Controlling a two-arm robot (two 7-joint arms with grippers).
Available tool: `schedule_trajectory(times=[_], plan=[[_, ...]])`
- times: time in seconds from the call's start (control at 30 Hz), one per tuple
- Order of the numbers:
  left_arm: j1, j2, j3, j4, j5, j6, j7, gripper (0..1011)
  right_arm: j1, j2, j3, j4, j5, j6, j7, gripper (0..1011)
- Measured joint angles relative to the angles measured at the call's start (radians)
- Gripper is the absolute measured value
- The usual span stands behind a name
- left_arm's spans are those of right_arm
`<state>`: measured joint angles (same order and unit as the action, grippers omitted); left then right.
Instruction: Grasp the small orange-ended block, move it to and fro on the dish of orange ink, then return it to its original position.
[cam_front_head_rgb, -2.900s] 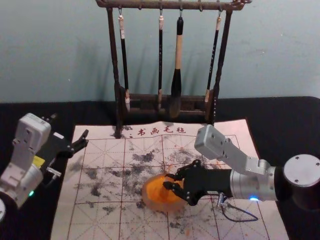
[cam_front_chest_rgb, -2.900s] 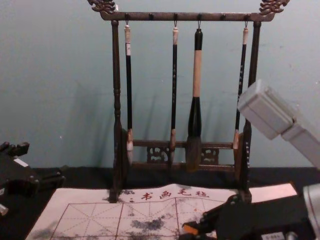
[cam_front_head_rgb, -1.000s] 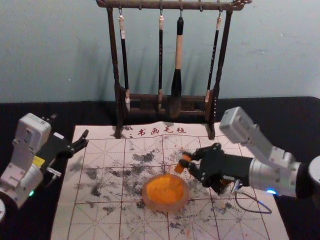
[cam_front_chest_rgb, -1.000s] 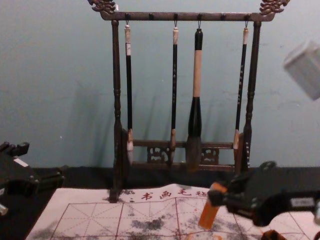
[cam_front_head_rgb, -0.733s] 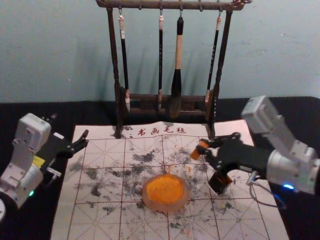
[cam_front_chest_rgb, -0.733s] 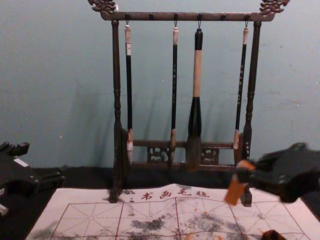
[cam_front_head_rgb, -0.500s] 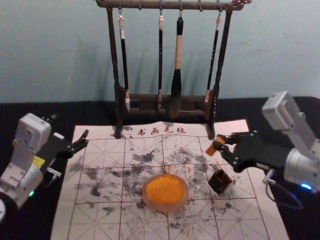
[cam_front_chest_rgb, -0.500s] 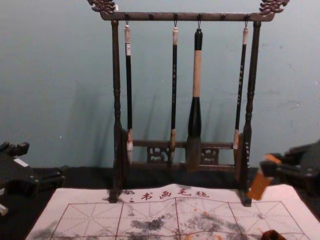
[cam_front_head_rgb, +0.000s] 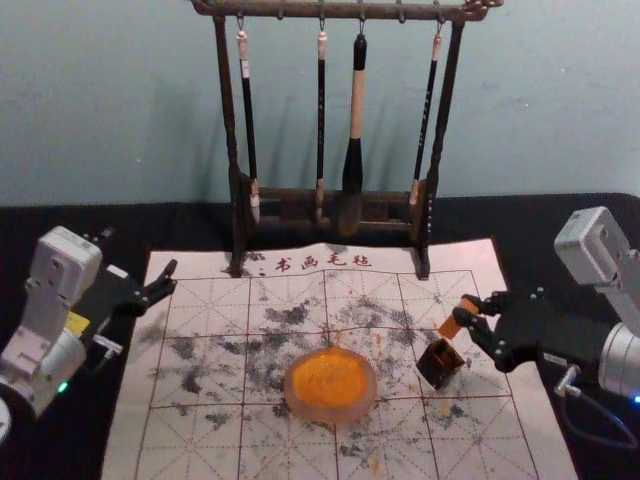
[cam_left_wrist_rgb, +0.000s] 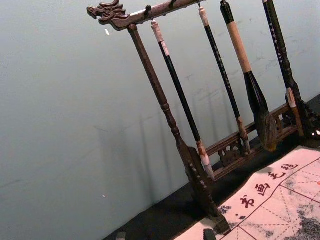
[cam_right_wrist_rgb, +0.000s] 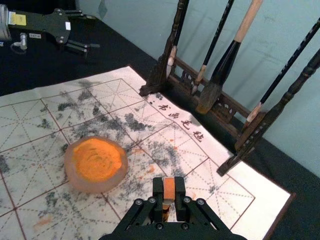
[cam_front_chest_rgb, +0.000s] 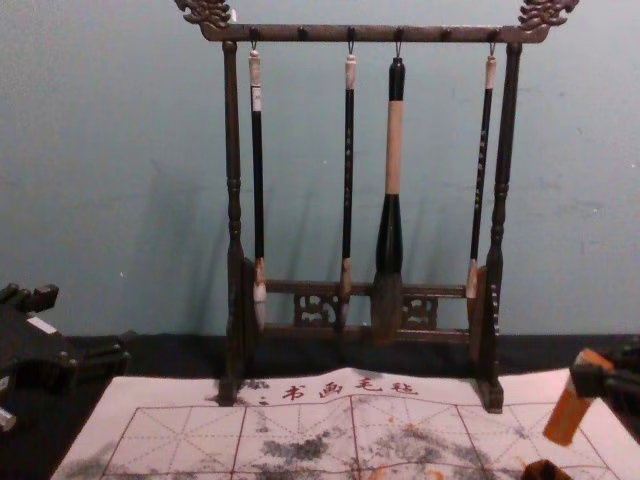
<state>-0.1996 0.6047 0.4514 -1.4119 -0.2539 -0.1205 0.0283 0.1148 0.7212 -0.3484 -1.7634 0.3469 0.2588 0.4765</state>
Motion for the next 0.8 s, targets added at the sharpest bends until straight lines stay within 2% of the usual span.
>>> schedule_trajectory(times=[0.3, 0.8], plan=[[0.000, 0.000, 0.000, 0.000, 0.000, 0.000, 0.000, 1001, -0.029, 0.007, 0.008, -0.011, 0.008, 0.003, 0.006, 107], [0.000, 0.000, 0.000, 0.000, 0.000, 0.000, 0.000, 1001, -0.027, -0.001, 0.001, 0.012, 0.007, 0.009, 0.012, 107]])
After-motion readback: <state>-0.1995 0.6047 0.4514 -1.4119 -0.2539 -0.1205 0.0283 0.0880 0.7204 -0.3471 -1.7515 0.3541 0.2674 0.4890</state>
